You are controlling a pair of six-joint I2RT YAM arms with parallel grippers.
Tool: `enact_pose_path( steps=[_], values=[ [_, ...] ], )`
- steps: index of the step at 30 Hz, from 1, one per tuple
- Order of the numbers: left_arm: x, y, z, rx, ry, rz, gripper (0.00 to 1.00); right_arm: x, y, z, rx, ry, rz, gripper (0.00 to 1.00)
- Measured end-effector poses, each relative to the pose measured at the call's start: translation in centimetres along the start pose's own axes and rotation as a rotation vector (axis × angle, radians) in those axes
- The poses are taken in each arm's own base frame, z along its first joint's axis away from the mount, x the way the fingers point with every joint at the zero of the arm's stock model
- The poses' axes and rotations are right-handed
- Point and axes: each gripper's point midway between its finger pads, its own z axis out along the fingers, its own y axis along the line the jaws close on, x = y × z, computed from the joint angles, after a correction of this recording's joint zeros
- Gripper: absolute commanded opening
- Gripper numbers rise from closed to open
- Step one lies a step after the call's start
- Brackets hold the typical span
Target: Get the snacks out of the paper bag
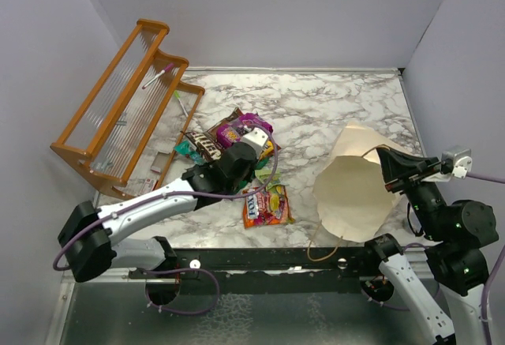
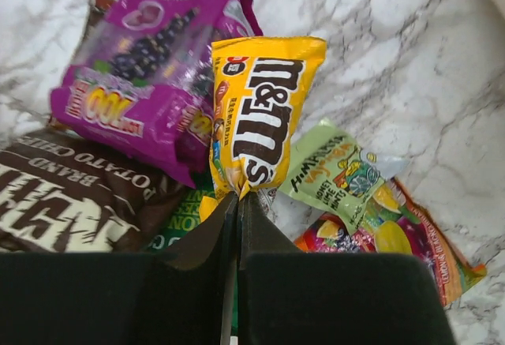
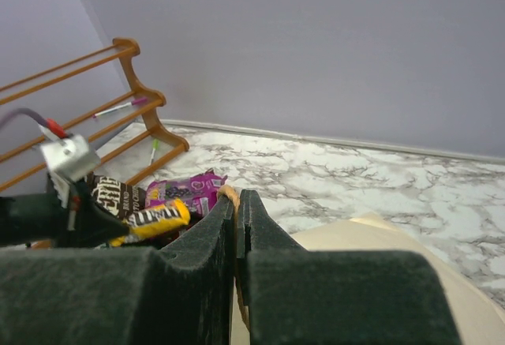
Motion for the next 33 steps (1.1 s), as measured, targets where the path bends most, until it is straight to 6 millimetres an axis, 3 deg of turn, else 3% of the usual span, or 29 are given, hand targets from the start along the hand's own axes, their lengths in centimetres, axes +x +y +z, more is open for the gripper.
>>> enact_pose_path(
  steps=[5,12,19,23,28,31,33],
  values=[
    [5.0,-1.7,2.5,0.040,0.152,0.018,0.03,-0.4,0.3,-0.1,-0.013,-0.009,0.004,0.02],
    [10.0,-1.9,3.7,0.024,0.280,0.007,0.36,-0.1,1.2,0.9,-0.063,0.009,0.023,0.02],
    [11.5,-1.3,3.3,0.001,0.300,-0.033,0.68,0.0,2.8,4.7,-0.147,0.053,0.056,0.02],
    [10.5,-0.9,2.1,0.008,0.248,-0.072,0.77,-0.8,3.4,7.2,-0.171,0.048,0.095,0.02],
    [6.9,-0.3,0.0,0.032,0.115,-0.131,0.84,-3.1,4.0,11.1,-0.179,0.018,0.158,0.02],
    [5.0,0.0,-1.1,0.046,0.047,-0.160,0.86,-4.5,2.8,13.5,-0.103,-0.009,0.181,0.02],
    [4.2,0.1,-1.7,0.053,0.020,-0.173,0.87,-4.8,0.9,15.3,0.004,-0.021,0.183,0.02]
  ],
)
